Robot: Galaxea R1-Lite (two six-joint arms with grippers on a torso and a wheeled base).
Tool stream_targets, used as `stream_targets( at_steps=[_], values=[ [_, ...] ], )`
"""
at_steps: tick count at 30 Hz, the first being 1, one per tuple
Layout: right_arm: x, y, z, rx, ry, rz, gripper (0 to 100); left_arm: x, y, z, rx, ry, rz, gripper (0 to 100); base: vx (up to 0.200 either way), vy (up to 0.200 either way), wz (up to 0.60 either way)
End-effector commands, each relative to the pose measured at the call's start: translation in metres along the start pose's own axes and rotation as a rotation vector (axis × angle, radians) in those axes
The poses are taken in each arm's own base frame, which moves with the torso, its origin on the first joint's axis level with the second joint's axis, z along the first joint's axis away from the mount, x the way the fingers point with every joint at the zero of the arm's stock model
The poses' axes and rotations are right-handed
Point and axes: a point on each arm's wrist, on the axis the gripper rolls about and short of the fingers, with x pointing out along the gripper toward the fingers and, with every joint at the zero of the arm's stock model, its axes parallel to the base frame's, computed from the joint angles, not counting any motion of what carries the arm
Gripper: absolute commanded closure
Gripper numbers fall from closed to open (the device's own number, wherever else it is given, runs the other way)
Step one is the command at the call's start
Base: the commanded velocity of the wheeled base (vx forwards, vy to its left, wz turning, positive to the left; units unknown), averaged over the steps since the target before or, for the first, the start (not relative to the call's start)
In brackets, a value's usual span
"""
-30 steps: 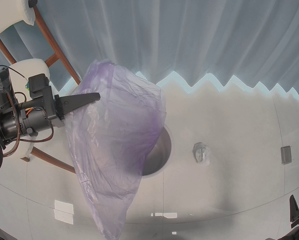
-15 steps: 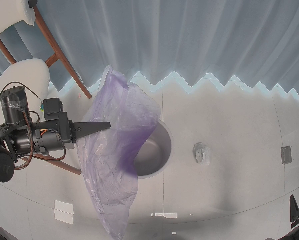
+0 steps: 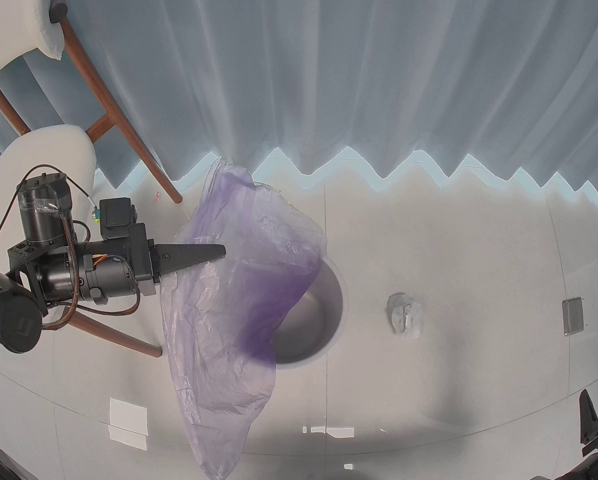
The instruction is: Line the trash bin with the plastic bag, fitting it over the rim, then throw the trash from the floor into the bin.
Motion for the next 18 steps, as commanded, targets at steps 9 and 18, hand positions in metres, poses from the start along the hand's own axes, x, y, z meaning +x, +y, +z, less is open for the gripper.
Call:
stream_targets(
  at_steps=[9,18],
  values=[
    [0.0,0.0,-0.005,-0.001,0.002,0.0,0,0.007,-0.005,-0.002,0.021,-0.007,0.015,100,0.089,0.0,0.0],
    [0.0,0.0,-0.005,-0.001,0.002,0.0,0,0.015,0.004,-0.021,0.183,0.126,0.153,100,0.0,0.0,0.0]
  ],
)
